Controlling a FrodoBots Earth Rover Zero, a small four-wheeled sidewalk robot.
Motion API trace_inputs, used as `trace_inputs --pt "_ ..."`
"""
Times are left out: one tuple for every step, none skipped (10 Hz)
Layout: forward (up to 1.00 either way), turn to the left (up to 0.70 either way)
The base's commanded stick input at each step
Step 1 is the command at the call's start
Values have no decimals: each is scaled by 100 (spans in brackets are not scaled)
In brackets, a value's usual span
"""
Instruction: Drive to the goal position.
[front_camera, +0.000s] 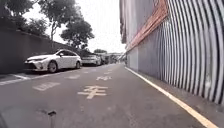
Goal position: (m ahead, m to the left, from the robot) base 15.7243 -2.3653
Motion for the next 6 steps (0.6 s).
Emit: trace_inputs --pt "45 0" --pt "45 0" --pt "45 0" --pt "45 0" --pt "45 0" --pt "45 0"
